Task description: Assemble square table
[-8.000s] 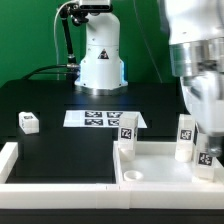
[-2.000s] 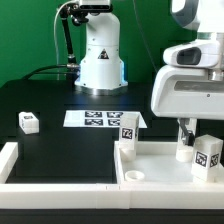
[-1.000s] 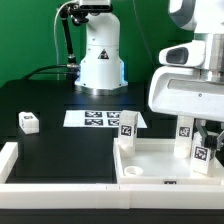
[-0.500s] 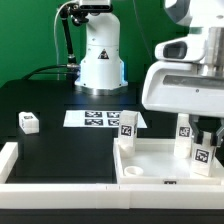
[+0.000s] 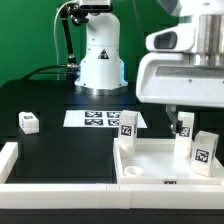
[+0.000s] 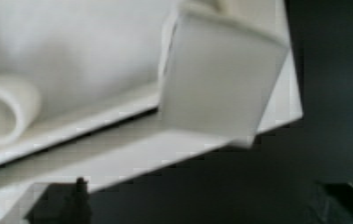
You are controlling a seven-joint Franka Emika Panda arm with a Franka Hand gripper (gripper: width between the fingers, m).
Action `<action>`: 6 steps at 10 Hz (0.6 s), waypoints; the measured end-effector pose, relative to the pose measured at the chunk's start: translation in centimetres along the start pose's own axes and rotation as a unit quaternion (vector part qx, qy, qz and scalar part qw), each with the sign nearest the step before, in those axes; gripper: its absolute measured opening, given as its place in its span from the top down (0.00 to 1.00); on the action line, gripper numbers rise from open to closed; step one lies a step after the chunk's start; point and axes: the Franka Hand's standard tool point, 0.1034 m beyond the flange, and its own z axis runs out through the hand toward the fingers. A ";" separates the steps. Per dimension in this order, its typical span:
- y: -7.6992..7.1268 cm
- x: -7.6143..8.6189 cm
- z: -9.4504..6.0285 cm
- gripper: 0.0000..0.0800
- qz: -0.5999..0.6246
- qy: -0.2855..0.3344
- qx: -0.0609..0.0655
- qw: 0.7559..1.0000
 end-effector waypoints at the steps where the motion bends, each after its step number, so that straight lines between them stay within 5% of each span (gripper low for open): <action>1: 0.0 -0.9 0.8 0.20 0.002 -0.007 -0.001 1.000; 6: -0.1 -1.5 2.0 0.22 0.032 -0.014 -0.006 0.999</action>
Offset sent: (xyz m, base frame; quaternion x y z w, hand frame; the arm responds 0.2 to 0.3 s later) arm 0.0000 0.0000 0.0000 0.0000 0.0000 0.0000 1.0000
